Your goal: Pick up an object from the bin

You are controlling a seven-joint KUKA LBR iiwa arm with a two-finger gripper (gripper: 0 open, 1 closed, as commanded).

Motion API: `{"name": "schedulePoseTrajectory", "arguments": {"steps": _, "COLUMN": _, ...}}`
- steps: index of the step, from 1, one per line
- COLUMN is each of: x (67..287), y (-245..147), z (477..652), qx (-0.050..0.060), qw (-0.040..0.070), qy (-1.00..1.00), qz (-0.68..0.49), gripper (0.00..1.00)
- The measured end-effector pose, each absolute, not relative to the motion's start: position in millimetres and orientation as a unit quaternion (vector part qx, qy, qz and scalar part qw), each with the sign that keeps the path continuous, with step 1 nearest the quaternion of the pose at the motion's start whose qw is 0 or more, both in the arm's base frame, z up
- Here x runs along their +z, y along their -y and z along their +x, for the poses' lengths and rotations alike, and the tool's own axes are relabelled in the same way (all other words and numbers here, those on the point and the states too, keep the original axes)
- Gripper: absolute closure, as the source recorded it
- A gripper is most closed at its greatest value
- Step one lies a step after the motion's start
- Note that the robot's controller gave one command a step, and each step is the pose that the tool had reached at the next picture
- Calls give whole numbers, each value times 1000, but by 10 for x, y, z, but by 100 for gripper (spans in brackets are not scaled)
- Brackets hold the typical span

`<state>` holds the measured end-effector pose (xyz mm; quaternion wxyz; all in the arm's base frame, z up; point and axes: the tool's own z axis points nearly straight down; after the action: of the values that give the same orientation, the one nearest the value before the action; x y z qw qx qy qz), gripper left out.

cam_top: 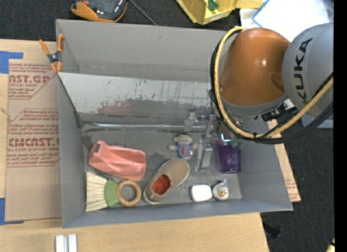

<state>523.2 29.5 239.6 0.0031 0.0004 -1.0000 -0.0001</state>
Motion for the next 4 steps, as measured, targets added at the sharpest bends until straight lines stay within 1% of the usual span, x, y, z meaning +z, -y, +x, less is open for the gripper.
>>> {"name": "schedulePoseTrajectory", "arguments": {"steps": 1, "x": 2443, "y": -294, "z": 5245, "qx": 0, "qw": -1, "qy": 1000, "qz": 0, "gripper": 0}}
{"name": "schedulePoseTrajectory", "arguments": {"steps": 2, "x": 1619, "y": -255, "z": 5210, "qx": 0, "qw": -2, "qy": 998, "qz": 60, "gripper": 0}}
{"name": "schedulePoseTrajectory", "arguments": {"steps": 3, "x": 1310, "y": -585, "z": 5247, "qx": -1, "qw": -2, "qy": 996, "qz": 93, "gripper": 0}}
{"name": "schedulePoseTrajectory", "arguments": {"steps": 4, "x": 706, "y": -601, "z": 4885, "qx": 0, "qw": -4, "qy": 983, "qz": 182, "gripper": 0}}
